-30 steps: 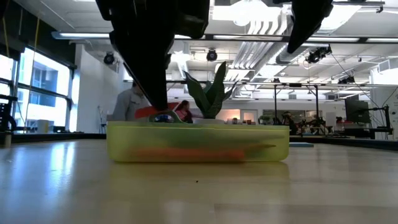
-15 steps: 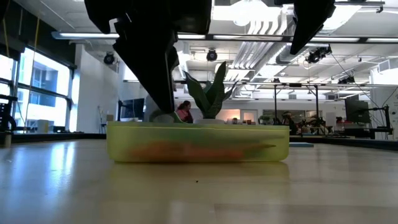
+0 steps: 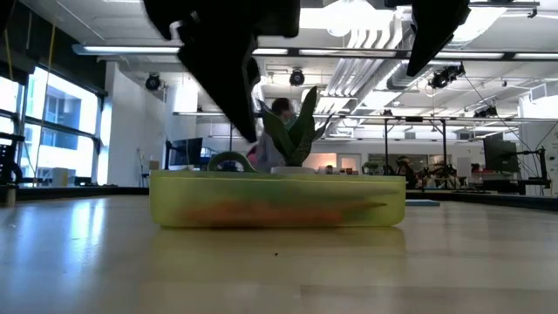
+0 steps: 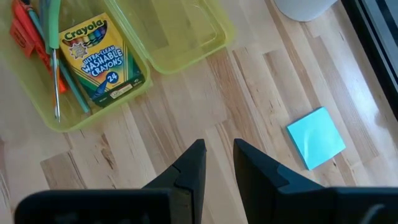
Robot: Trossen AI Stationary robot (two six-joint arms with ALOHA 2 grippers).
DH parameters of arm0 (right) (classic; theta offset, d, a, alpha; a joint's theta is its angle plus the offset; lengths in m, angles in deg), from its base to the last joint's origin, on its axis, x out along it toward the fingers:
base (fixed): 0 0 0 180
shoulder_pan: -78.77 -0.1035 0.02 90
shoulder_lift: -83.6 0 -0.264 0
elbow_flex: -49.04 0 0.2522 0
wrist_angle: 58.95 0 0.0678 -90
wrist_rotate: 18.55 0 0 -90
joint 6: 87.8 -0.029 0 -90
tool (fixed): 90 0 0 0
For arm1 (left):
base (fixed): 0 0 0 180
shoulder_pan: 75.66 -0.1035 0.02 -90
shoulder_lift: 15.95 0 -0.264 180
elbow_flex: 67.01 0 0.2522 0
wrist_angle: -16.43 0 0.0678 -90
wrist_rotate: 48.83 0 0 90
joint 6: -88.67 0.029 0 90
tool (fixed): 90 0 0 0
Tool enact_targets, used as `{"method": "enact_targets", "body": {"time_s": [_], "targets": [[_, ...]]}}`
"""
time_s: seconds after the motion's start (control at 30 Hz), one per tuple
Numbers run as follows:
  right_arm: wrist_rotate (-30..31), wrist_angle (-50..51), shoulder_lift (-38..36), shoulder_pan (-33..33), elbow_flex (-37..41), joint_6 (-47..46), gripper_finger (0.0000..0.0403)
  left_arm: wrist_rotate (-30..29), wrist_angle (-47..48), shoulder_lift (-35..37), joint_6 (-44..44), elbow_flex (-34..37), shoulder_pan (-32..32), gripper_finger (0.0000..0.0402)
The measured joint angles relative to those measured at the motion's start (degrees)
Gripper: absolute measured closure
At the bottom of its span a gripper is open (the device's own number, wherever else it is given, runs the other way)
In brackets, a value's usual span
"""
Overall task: Pack school essentials
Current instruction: Put the blue sticky notes into the yellow school supply box
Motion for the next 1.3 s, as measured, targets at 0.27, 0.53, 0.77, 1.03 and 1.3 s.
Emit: {"method": "enact_targets", "body": {"time_s": [0.27,0.53,0.77,1.03,1.3], "targets": [[0.0,0.2,0.0,0.0,0.0,0.0,0.0328,0.5,-1.6,3.5,2.4,0.5,-1.4,0.0235],[0.0,0.6,0.0,0.0,0.0,0.0,0.0328,3.0,-13.0,9.4,3.2,10.1,-1.3,0.0251],[0.0,0.8,0.0,0.0,0.0,0.0,0.0328,3.3,-23.9,17.6,3.1,20.3,-2.1,0.0266],[0.0,1.1,0.0,0.0,0.0,-0.9,0.0328,2.7,-35.1,29.4,3.1,33.5,-3.2,0.028],[0.0,1.6,0.0,0.0,0.0,-0.9,0.0328,-0.1,-42.3,43.1,0.5,47.1,-4.5,0.0287]]}}
